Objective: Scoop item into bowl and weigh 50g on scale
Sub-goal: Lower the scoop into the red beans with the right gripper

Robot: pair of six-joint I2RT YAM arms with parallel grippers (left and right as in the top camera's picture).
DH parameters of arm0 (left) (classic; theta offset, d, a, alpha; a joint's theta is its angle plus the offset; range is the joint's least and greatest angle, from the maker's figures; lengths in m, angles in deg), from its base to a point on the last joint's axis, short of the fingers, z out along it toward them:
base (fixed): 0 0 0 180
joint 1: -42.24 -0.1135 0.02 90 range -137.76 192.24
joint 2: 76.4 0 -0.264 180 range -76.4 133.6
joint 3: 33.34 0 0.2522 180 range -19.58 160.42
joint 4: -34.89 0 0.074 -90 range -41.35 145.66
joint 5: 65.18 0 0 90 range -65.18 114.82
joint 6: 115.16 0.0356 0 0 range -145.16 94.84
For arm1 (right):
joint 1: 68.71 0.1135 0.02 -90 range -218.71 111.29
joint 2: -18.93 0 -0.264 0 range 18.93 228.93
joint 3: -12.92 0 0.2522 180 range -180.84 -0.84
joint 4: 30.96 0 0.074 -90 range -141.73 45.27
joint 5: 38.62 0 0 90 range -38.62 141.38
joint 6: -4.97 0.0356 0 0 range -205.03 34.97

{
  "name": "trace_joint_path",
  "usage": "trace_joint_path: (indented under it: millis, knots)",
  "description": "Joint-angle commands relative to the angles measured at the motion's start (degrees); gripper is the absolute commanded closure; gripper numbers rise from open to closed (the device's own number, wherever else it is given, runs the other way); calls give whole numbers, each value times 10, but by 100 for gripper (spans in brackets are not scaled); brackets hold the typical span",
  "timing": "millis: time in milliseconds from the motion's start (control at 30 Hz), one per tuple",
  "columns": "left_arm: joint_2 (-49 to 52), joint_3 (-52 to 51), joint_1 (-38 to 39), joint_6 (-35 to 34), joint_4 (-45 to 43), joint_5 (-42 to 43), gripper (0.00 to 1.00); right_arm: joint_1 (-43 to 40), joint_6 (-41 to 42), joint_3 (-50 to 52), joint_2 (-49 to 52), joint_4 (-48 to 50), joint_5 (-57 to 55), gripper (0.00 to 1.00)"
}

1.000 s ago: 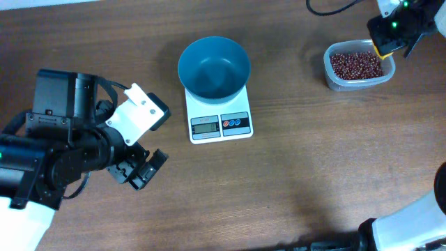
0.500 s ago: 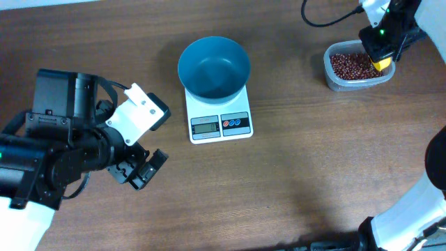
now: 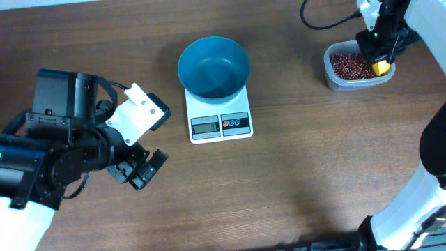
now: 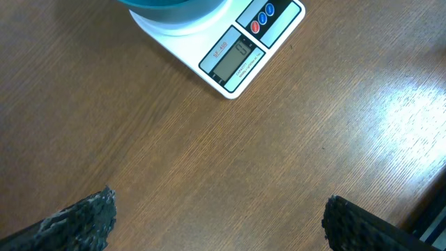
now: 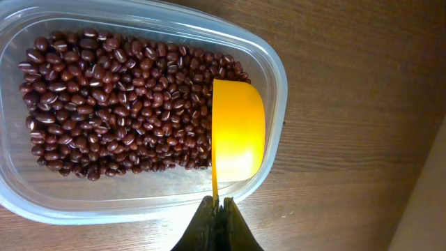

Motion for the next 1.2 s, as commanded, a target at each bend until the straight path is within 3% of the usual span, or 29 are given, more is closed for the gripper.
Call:
trace_joint_path:
  millis: [0,233,600,1000,1167]
  knots:
    - [0,-4,-3,9,-1,0,1,-4,52,-10,13,2,-2,96]
    - [0,-4,-3,9,-1,0,1,-4,52,-10,45,-3,14,96]
    - [0,-4,-3,9,-1,0,1,-4,98,-10,60,-5,166,96]
    - [0,-4,-3,9,-1,0,1,-12,129,-10,58,-44,170,96]
    - [0,-4,-3,9,-1,0,1,-103,139,-10,58,-45,349,96]
